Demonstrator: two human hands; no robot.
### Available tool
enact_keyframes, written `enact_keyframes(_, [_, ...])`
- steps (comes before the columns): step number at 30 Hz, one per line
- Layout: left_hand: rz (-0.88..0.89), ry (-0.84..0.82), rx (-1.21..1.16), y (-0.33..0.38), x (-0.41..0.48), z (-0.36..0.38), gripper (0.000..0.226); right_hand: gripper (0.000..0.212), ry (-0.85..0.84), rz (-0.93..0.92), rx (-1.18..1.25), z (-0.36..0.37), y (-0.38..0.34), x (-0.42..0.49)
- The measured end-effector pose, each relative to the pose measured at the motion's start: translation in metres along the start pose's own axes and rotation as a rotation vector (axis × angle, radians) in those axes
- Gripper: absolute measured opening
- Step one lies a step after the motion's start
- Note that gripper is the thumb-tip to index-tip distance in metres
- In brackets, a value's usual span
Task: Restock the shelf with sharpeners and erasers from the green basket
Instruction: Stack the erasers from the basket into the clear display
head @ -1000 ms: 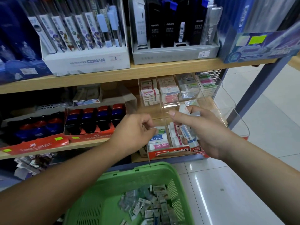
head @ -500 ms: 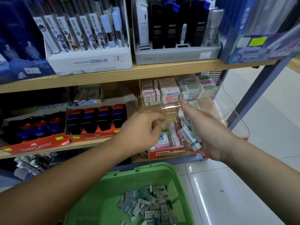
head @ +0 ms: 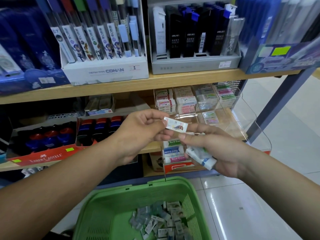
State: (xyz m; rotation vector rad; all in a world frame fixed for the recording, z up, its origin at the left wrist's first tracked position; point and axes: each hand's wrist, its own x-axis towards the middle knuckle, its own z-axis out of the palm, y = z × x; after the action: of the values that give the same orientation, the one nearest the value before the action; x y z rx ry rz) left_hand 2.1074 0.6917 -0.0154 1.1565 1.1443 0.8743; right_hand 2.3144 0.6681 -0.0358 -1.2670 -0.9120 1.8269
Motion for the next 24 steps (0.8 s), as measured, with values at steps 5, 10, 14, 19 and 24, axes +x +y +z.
enact_keyframes(5, [-0.025,0.047,-0.02,-0.007,-0.003,-0.002,0.024,0.033,0.159,-0.013,0.005,0.005,0.003,0.004])
enact_keyframes(10, [-0.021,0.022,0.032,-0.015,0.001,-0.004,0.028,0.03,0.254,-0.061,0.074,-0.016,-0.014,0.003])
enact_keyframes(14, [-0.034,-0.086,0.081,-0.01,0.009,0.014,0.019,0.035,0.28,-0.076,0.16,-0.028,-0.018,-0.007])
enact_keyframes(19, [-0.031,-0.221,0.252,0.011,0.024,0.066,0.027,0.026,0.465,-0.173,-0.093,-0.055,-0.03,-0.031])
enact_keyframes(24, [0.02,-0.238,0.552,0.02,0.063,0.117,0.03,0.02,0.687,-0.188,-0.218,-0.097,-0.024,-0.052])
